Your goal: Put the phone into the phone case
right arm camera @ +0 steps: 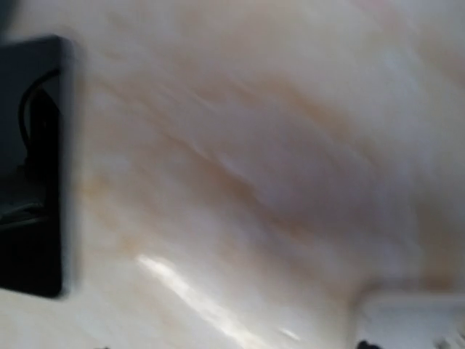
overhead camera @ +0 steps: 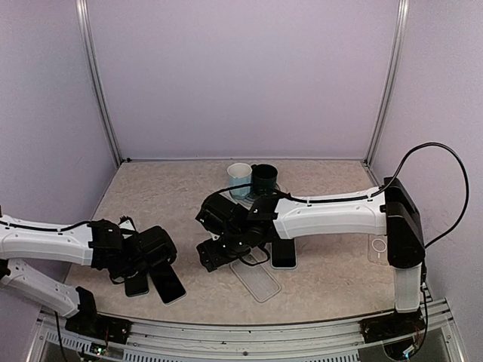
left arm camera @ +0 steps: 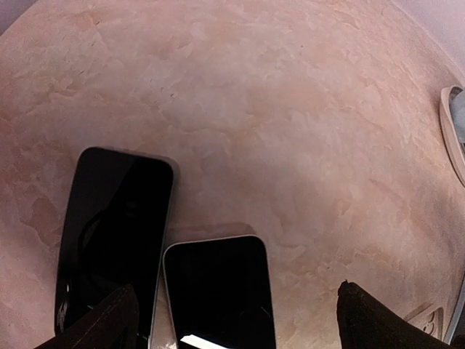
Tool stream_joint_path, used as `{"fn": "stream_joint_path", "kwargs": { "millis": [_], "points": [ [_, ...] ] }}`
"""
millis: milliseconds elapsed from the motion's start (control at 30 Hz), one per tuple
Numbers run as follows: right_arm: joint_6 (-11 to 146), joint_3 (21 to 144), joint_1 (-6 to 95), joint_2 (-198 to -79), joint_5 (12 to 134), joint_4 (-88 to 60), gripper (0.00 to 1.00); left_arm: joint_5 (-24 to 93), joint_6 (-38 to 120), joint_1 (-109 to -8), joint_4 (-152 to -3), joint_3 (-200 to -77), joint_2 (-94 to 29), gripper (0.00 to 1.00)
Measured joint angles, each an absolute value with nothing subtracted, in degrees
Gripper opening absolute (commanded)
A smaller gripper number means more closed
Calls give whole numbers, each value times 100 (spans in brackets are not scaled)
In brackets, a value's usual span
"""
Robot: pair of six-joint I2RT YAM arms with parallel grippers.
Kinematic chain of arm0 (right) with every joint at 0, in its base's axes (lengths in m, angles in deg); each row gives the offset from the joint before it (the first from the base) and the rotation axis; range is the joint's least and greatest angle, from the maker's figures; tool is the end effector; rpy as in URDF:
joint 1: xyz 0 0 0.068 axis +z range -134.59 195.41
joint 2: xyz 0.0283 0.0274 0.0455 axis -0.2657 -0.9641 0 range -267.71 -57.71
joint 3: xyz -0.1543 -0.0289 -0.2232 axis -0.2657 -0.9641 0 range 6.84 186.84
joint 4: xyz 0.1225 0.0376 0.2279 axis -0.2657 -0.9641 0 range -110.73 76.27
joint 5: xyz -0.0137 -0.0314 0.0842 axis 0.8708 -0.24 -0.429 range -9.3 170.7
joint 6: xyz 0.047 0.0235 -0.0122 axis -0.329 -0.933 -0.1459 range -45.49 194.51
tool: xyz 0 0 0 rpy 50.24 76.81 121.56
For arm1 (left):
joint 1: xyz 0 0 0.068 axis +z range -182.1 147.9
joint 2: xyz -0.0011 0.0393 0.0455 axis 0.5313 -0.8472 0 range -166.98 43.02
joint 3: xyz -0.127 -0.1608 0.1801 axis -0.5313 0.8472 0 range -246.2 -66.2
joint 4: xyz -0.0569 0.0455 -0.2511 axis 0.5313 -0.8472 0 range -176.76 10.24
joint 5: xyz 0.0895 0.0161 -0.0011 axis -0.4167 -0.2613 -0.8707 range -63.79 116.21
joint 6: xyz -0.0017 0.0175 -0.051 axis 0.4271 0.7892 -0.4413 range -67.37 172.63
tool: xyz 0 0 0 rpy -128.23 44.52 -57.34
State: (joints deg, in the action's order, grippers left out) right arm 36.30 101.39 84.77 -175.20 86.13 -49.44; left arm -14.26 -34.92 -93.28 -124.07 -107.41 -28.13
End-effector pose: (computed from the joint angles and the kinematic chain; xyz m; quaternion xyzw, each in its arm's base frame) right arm 0.1610 0.4179 0.2140 -0.2459 0.9299 0.1908 0.1962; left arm 0.1187 -0.1679 0.1957 -0.2580 0.8941 -0.0315 0.3646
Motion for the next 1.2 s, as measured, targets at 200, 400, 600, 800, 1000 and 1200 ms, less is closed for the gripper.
{"fn": "stream_joint_path", "kwargs": {
  "millis": [200, 400, 600, 800, 1000, 1200],
  "points": [
    [3811, 9929, 8632, -17564, 8727, -4292, 75, -1179, -4021, -9363, -12081, -10190, -2619, 91],
    [4019, 9389, 8488, -17445, 8727, -4048, 75, -882, -4353, -9366, -11730, -10164, -3491, 91],
    [4213, 9127, 8269, -17139, 8712, -3794, 75, -849, -4226, -9328, -11286, -9919, -3469, 85],
    [4320, 8932, 8180, -17072, 8694, -3648, 75, -969, -3903, -9320, -10825, -10070, -3880, 80],
    [4382, 8784, 8127, -17030, 8694, -3630, 75, -1192, -3728, -9422, -10696, -10328, -4298, 79],
    [4395, 8666, 8064, -16897, 8738, -3617, 76, -1041, -3234, -9604, -10477, -10909, -4890, 79]
  ]
}}
